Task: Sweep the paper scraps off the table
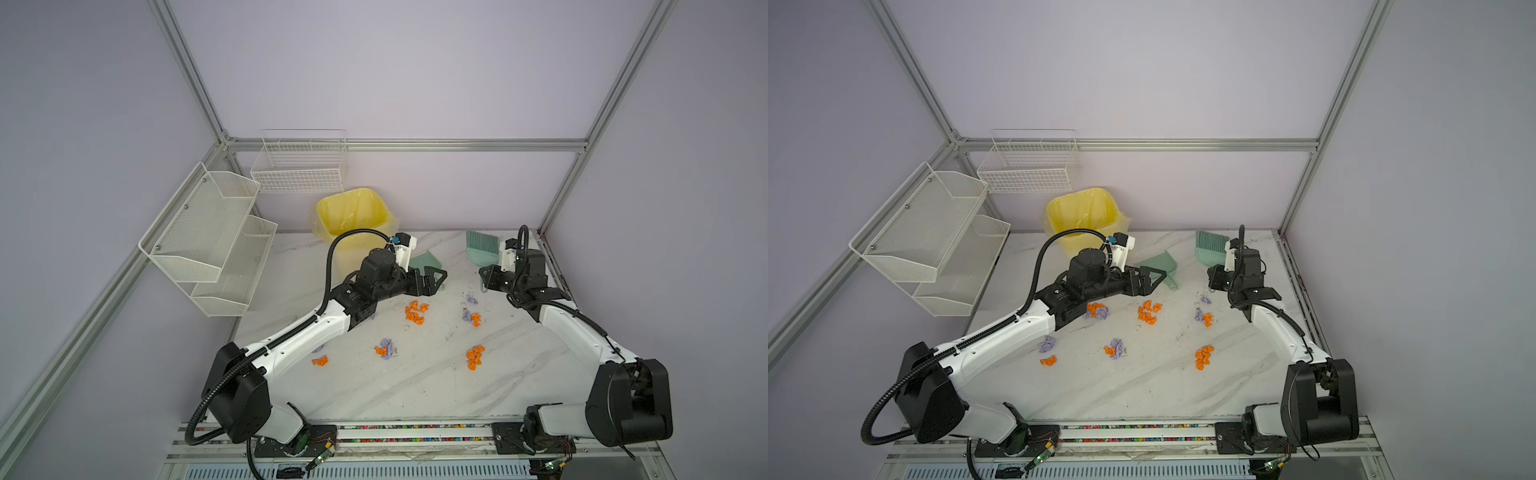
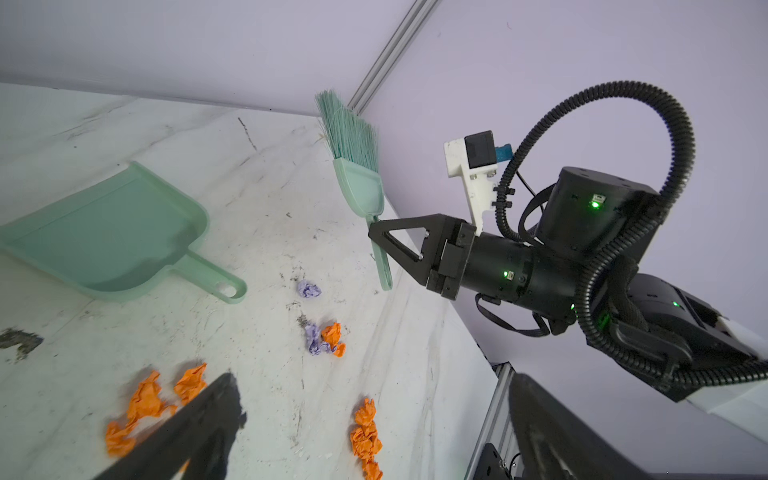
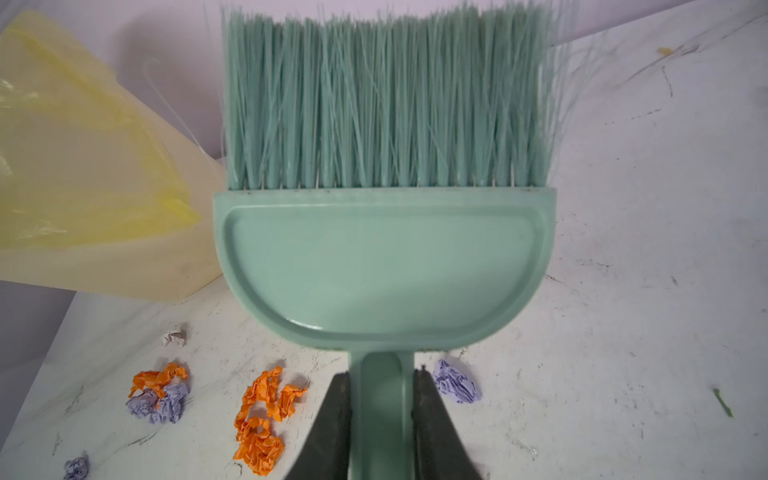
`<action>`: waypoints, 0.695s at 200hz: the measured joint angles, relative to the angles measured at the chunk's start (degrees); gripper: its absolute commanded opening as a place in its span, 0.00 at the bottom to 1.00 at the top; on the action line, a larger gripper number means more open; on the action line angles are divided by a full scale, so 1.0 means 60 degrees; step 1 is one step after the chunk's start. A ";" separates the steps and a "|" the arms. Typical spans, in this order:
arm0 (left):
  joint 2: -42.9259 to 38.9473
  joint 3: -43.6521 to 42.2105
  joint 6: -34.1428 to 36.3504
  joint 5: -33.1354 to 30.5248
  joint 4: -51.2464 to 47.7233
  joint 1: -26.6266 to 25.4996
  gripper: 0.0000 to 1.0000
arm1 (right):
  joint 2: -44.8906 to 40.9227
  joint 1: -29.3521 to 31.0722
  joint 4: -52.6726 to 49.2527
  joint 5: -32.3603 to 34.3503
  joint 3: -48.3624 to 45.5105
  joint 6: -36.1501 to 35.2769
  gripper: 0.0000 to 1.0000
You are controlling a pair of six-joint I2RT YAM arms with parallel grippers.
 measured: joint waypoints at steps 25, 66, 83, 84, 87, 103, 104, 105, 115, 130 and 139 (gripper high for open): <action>0.0408 0.0055 -0.0131 0.0193 0.0426 -0.0117 0.98 | -0.0568 0.0000 0.0055 -0.0066 -0.0280 0.0178 0.02; 0.0951 0.0055 -0.0255 0.0474 0.1457 -0.0321 0.95 | -0.0984 0.0029 0.0408 -0.0095 -0.0769 0.0444 0.01; 0.1286 0.0153 -0.0266 0.0594 0.1843 -0.0372 0.90 | -0.1045 0.0084 0.0484 -0.0095 -0.0925 0.0535 0.01; 0.1319 0.0171 -0.0240 0.0605 0.1854 -0.0375 0.90 | -0.1049 0.0091 0.0492 -0.0095 -0.0936 0.0546 0.01; 0.1377 0.0204 -0.0255 0.0616 0.1883 -0.0375 0.90 | -0.1056 0.0102 0.0506 -0.0095 -0.0951 0.0543 0.01; 0.1789 0.0510 -0.0259 0.0718 0.2051 -0.0415 0.89 | -0.1086 0.0189 0.0576 -0.0120 -0.1016 0.0586 0.01; 0.1836 0.0550 -0.0251 0.0732 0.2058 -0.0419 0.89 | -0.1089 0.0197 0.0583 -0.0120 -0.1020 0.0590 0.01; 0.1876 0.0576 -0.0262 0.0739 0.2073 -0.0415 0.88 | -0.1089 0.0208 0.0590 -0.0124 -0.1020 0.0590 0.01; 0.2146 0.0816 -0.0255 0.0780 0.2153 -0.0423 0.88 | -0.1107 0.0255 0.0634 -0.0146 -0.1024 0.0601 0.01; 0.2535 0.1093 -0.0270 0.0827 0.2335 -0.0423 0.86 | -0.1184 0.0321 0.0656 -0.0193 -0.1027 0.0612 0.01; 0.2736 0.1235 -0.0306 0.0852 0.2364 -0.0423 0.82 | -0.1253 0.0361 0.0656 -0.0204 -0.1027 0.0612 0.01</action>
